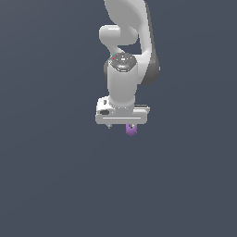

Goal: Pick up the object and move it to a goal position.

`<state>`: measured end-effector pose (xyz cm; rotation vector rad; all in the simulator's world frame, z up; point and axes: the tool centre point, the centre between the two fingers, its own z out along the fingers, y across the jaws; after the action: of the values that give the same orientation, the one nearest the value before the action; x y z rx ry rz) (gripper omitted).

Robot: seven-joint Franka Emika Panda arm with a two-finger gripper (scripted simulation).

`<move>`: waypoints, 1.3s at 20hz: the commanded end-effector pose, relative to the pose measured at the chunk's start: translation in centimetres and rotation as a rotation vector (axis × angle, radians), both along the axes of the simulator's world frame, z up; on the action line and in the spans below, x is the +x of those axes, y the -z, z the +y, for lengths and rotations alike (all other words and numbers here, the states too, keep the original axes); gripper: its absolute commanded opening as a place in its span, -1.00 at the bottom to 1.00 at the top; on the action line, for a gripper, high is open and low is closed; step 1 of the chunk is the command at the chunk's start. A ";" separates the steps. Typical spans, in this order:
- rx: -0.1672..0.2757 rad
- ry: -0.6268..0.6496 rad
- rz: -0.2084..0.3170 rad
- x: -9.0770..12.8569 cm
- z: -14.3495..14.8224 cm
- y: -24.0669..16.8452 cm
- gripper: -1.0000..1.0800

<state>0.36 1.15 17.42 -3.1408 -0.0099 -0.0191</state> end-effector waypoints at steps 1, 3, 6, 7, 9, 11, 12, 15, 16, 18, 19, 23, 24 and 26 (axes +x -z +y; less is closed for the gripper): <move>0.000 0.000 0.000 0.0 0.0 0.0 0.92; 0.002 0.005 0.001 0.0 0.0 0.1 0.92; 0.014 0.031 0.004 -0.1 -0.2 0.4 0.92; 0.019 0.041 0.006 -0.1 -0.2 0.5 0.92; 0.026 0.054 0.008 -0.1 -0.4 0.5 0.92; 0.028 0.058 0.008 0.0 -0.5 0.4 0.92; 0.028 0.058 0.008 0.0 -0.5 0.4 0.92; 0.026 0.055 0.008 -0.1 -0.4 0.6 0.92; 0.025 0.055 0.008 -0.2 -0.2 0.7 0.92; 0.024 0.056 0.008 -0.5 0.1 1.1 0.92; 0.023 0.057 0.009 -0.7 0.3 1.4 0.92; 0.018 0.058 0.010 -1.9 1.4 2.7 0.92; 0.016 0.058 0.010 -2.2 1.8 3.1 0.92; 0.013 0.059 0.010 -3.1 2.6 4.1 0.92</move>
<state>-2.12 3.12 14.06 -3.1249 0.0824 -0.0041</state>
